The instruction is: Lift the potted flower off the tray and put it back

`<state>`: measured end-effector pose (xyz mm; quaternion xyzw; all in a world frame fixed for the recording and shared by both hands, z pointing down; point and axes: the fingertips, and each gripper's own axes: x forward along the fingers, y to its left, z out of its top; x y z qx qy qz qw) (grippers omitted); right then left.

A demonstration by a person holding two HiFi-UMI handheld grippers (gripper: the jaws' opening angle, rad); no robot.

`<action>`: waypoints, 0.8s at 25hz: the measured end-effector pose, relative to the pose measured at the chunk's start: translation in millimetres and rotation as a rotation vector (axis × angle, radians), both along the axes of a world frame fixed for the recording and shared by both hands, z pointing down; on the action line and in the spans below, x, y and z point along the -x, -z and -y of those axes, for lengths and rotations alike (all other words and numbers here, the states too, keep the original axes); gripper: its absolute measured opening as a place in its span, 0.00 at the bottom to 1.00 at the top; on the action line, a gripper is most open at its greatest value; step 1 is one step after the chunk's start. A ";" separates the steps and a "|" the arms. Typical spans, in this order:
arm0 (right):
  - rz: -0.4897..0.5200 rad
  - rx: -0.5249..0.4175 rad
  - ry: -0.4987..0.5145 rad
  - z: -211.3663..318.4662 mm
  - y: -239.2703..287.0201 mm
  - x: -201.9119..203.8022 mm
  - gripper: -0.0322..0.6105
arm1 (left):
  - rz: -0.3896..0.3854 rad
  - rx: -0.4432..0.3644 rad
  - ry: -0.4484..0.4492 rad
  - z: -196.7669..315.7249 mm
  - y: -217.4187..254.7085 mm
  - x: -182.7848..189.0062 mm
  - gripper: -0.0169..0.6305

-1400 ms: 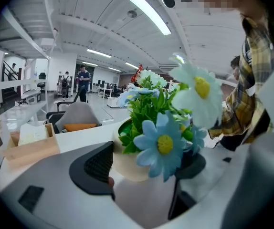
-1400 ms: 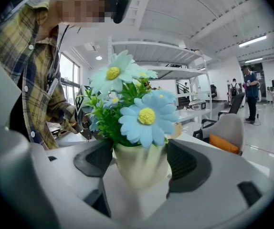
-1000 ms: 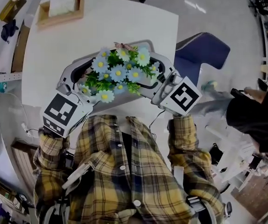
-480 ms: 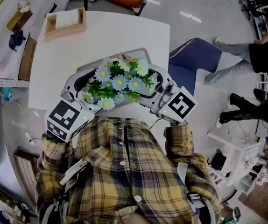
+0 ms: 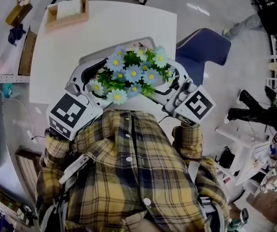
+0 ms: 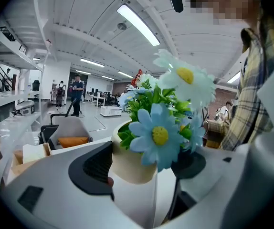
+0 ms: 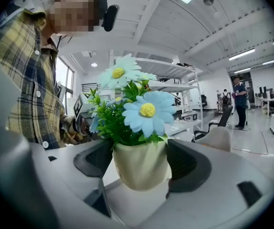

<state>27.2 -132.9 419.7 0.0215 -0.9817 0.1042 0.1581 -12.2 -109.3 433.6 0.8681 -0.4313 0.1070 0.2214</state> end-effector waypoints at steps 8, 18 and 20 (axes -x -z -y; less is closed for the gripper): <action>0.009 -0.047 -0.011 3.9 -0.3 -0.2 0.60 | 0.009 -0.015 -0.011 0.9 -1.7 -0.4 0.58; 0.016 -0.039 -0.012 3.6 2.1 0.8 0.60 | 0.015 -0.019 -0.009 0.2 -0.2 1.3 0.58; 0.013 -0.040 -0.013 3.9 1.3 1.1 0.60 | 0.016 -0.022 -0.011 0.5 -1.0 1.4 0.58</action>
